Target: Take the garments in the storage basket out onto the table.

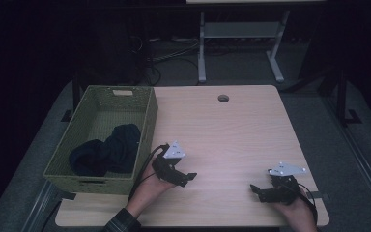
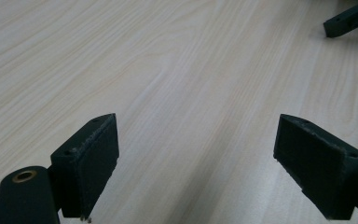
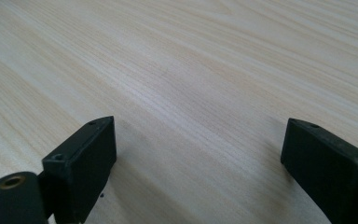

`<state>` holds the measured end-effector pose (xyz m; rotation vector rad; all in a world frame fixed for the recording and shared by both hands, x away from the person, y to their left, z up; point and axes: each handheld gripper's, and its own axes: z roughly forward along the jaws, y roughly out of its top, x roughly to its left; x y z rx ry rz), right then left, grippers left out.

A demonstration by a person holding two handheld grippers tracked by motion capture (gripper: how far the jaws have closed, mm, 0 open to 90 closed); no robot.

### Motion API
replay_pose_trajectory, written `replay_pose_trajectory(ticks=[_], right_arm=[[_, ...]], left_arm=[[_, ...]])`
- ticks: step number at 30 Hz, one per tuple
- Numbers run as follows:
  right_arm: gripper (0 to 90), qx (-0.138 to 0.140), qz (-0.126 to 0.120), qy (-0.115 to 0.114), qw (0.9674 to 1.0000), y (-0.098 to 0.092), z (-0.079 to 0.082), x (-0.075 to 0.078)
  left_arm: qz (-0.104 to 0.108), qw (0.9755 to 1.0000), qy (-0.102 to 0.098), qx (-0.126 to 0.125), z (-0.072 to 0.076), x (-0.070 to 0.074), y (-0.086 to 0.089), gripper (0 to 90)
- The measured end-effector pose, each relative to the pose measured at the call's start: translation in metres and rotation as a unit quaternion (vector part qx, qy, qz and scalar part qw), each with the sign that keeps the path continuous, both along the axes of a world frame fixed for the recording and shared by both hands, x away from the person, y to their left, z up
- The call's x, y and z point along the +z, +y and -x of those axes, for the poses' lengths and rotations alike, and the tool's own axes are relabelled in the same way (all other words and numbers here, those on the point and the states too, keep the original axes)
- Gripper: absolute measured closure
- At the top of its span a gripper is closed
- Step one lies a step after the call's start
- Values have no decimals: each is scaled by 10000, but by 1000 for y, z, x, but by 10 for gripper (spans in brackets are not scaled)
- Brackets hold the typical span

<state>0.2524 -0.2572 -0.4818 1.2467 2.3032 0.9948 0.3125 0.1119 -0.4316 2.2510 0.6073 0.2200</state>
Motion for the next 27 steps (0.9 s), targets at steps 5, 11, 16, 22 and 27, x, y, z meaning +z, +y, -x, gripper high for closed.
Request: replay_pose_trajectory(ticks=[5,11,16,22,27], right_arm=[[100,1,0,-1,10000,0,0,0],[100,0,-1,1,10000,0,0,0],[100,0,0,-1,10000,0,0,0],[100,-4,-5,2,10000,0,0,0],[100,3,-6,3,10000,0,0,0]], left_arm=[[46,10000,-24,-30,1,7,0,136],[105,9999,-49,-51,1,16,1,136],[89,9999,-66,-93,0,21,1,136],[71,9998,-83,-139,0,27,1,137],[142,9998,-57,-135,-1,32,2,137]])
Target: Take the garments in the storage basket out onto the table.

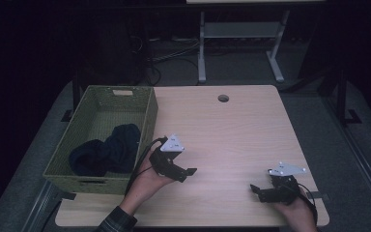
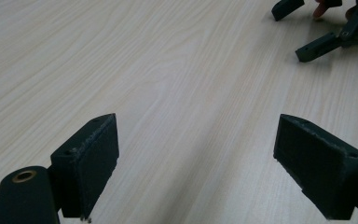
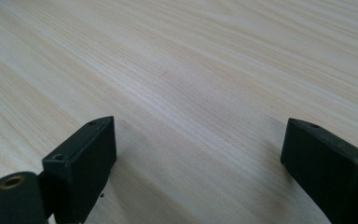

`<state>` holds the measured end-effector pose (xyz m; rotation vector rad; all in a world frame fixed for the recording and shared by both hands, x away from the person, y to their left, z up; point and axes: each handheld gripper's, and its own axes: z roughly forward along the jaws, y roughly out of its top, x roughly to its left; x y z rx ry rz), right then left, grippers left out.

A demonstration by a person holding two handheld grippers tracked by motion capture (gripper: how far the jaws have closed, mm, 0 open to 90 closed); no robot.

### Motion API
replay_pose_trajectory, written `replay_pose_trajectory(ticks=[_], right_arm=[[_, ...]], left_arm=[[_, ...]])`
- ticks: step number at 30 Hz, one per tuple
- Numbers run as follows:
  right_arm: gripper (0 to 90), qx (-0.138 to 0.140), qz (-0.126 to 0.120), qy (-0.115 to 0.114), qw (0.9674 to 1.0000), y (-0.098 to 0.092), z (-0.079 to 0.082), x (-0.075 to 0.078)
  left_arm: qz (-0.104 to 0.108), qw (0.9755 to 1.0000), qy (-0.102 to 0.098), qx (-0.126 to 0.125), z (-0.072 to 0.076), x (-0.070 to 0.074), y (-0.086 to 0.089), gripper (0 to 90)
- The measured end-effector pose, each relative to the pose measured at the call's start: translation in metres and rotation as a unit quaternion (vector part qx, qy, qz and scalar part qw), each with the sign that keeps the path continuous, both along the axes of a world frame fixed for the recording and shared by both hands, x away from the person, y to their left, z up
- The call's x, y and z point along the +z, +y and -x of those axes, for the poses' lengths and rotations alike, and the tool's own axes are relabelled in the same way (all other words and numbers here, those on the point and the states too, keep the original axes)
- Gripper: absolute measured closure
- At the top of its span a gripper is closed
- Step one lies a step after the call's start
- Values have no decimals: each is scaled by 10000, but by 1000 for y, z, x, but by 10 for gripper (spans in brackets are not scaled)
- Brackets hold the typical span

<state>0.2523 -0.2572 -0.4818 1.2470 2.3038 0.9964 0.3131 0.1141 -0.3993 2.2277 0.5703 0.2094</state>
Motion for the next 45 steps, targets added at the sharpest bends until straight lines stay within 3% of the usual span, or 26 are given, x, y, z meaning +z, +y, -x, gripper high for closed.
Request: replay_pose_trajectory(ticks=[13,34,45], right_arm=[[100,-2,-3,5,10000,0,0,0],[100,16,10,-13,10000,0,0,0],[97,27,4,-14,10000,0,0,0]], left_arm=[[-104,9999,37,-84,-2,13,-1,137],[-90,9999,-1,-46,-15,44,18,138],[-219,9996,182,-68,-27,59,32,138]])
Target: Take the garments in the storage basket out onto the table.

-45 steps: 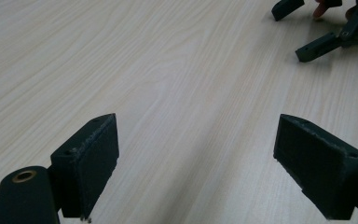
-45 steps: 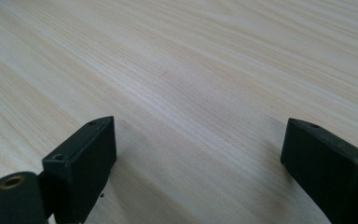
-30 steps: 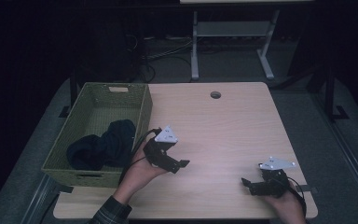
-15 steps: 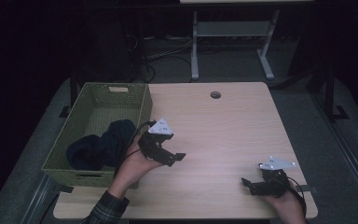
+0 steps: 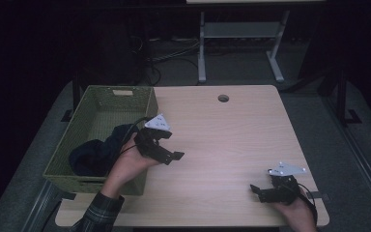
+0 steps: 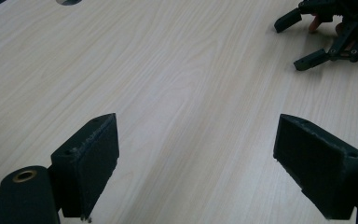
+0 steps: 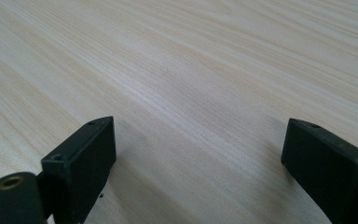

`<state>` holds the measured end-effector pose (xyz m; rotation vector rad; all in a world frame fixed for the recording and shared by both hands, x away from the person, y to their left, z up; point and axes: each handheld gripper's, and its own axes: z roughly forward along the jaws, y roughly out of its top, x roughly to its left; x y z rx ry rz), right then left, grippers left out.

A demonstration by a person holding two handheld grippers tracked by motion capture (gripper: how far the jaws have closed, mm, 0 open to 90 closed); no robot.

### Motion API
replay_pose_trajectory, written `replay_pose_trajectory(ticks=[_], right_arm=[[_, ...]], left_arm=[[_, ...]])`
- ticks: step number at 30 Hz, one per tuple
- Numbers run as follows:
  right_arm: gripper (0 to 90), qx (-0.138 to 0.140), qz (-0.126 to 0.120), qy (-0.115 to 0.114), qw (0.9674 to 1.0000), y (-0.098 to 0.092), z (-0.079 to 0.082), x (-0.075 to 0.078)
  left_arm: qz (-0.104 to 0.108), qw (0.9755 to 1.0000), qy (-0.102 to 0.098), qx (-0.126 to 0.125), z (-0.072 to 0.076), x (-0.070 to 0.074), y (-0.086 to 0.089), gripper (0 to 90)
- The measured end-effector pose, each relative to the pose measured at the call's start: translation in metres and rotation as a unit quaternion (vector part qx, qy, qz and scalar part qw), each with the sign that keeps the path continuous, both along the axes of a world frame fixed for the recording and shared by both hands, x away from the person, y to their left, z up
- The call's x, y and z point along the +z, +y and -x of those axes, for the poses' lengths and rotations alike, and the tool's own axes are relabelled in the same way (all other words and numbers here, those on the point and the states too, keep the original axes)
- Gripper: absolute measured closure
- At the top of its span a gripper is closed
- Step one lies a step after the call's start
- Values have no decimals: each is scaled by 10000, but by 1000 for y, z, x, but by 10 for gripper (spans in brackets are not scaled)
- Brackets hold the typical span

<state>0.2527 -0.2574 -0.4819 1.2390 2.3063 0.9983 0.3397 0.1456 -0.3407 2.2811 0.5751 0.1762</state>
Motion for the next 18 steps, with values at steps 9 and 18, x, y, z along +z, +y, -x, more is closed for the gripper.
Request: replay_pose_trajectory(ticks=[9,18], right_arm=[[96,1,1,-1,10000,0,0,0],[96,-1,-1,1,10000,0,0,0]], left_arm=[[-132,9999,72,62,-2,6,10,138],[-168,9995,67,266,-3,14,29,139]])
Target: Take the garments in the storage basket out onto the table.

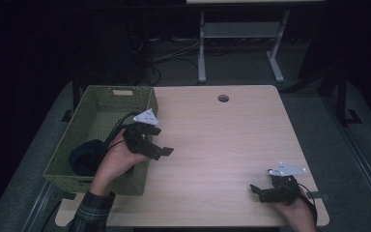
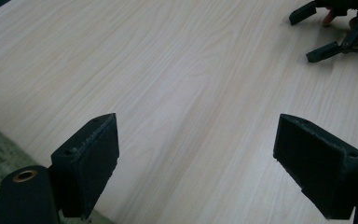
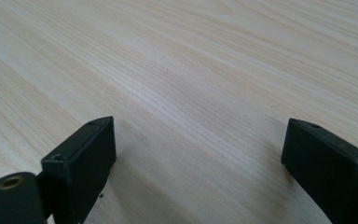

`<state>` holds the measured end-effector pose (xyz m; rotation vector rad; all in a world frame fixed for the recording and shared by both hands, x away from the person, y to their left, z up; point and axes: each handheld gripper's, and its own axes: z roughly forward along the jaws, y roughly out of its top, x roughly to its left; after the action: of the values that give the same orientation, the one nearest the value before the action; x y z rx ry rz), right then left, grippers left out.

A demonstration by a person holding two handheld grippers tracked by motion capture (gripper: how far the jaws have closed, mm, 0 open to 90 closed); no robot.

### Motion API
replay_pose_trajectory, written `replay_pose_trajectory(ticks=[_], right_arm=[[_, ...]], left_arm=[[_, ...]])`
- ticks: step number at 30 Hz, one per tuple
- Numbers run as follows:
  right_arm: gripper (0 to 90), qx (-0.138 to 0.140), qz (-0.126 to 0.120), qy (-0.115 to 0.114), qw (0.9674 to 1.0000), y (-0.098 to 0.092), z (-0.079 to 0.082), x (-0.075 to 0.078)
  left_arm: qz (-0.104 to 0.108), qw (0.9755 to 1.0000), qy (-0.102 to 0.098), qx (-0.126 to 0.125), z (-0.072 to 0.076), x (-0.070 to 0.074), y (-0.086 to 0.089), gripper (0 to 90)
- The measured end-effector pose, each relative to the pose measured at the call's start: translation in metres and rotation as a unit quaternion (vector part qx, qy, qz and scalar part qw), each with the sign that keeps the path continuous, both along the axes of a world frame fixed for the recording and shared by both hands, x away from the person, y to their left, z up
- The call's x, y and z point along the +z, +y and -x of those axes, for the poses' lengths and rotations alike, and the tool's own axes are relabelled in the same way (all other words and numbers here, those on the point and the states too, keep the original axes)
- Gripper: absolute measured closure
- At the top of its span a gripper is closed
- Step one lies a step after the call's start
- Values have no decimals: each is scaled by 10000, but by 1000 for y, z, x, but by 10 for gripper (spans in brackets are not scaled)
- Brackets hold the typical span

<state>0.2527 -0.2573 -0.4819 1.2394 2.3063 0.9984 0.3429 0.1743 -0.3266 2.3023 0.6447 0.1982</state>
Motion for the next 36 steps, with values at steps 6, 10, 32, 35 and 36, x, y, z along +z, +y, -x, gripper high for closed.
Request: replay_pose_trajectory(ticks=[6,10,32,35,36], right_arm=[[96,1,1,0,10000,0,0,0],[96,1,0,1,10000,0,0,0],[96,0,0,1,10000,0,0,0],[96,0,0,3,10000,0,0,0],[96,-1,0,2,10000,0,0,0]], left_arm=[[-62,9999,-21,156,1,6,13,141],[-129,9994,-123,287,1,10,23,143],[-319,9941,-196,1017,2,22,74,146],[-327,9932,-206,1103,2,23,79,146],[-356,9924,-229,1159,2,23,83,146]])
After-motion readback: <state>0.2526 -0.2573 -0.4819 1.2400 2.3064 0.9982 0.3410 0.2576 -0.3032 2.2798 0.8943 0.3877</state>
